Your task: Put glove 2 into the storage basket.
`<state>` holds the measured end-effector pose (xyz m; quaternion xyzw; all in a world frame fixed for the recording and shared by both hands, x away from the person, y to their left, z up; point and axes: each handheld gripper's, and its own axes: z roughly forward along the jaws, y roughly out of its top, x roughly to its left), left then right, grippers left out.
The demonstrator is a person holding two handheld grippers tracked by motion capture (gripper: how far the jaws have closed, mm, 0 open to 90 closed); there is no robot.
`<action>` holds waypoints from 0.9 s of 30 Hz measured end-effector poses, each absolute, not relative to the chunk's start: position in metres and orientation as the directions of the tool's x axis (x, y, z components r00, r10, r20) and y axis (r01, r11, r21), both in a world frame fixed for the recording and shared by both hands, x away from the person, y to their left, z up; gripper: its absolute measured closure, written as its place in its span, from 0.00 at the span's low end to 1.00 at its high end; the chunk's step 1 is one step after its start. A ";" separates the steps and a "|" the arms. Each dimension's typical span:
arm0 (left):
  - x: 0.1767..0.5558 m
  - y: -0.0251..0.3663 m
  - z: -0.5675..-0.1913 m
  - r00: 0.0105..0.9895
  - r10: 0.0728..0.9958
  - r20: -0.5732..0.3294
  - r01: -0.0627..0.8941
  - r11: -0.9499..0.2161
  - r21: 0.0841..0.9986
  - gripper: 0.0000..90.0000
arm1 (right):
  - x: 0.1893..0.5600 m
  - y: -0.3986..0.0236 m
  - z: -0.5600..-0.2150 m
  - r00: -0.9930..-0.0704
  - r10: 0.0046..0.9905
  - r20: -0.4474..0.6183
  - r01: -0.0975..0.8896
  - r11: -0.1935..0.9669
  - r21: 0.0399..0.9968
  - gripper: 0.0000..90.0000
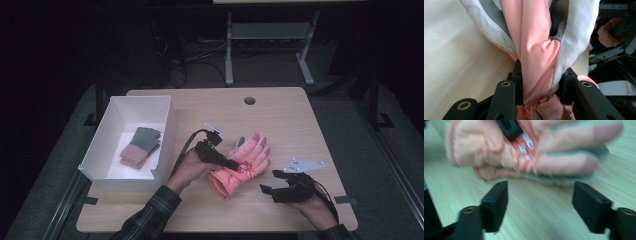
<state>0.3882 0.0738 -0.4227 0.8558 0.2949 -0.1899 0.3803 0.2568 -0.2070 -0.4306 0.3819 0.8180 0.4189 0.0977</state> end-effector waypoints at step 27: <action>0.381 0.141 -0.300 0.787 0.499 -0.363 0.590 -0.436 0.680 0.71 | 0.269 -0.211 -0.455 -0.634 0.765 0.112 0.593 0.388 0.706 0.13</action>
